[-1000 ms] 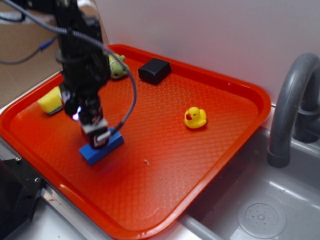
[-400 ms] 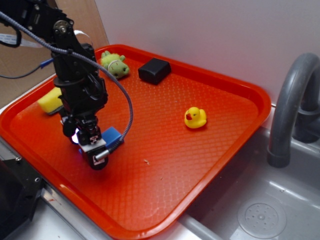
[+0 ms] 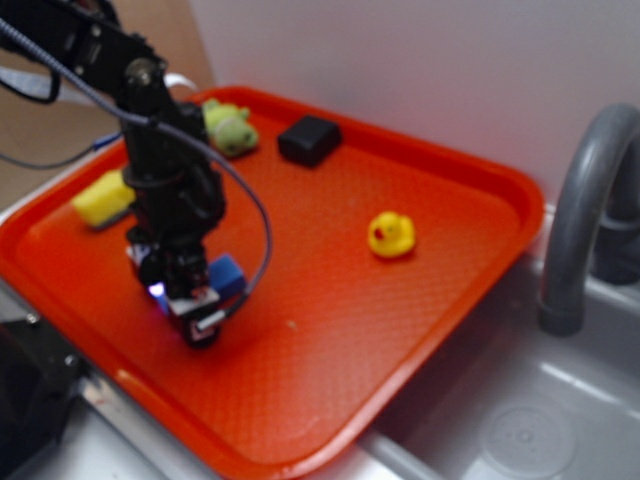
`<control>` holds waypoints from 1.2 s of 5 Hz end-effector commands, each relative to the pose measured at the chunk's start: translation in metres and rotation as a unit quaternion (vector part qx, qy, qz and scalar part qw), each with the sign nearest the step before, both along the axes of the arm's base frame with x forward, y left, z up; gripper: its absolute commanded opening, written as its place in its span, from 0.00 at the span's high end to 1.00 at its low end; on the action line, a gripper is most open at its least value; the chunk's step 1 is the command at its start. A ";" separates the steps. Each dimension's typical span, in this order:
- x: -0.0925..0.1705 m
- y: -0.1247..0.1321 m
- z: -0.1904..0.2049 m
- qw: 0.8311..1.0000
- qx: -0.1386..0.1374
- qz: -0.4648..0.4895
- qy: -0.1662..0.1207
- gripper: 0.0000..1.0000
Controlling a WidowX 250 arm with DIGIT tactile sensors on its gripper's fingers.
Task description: Grab the blue block.
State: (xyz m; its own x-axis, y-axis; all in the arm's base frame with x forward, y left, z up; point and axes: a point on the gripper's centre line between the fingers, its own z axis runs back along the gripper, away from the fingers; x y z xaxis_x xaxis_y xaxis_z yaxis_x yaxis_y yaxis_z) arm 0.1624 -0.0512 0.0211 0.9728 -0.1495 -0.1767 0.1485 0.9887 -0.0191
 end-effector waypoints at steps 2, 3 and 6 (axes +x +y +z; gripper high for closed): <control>-0.016 -0.002 0.086 0.998 0.010 0.050 -0.038 1.00; -0.014 0.004 0.136 0.997 -0.006 0.063 -0.047 1.00; 0.057 0.006 0.193 0.990 0.026 0.133 -0.035 1.00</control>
State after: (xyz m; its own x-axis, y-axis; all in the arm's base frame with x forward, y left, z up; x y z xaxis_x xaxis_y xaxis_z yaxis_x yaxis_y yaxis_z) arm 0.2177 -0.0483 0.2044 0.9836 0.0942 -0.1537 -0.0881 0.9951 0.0457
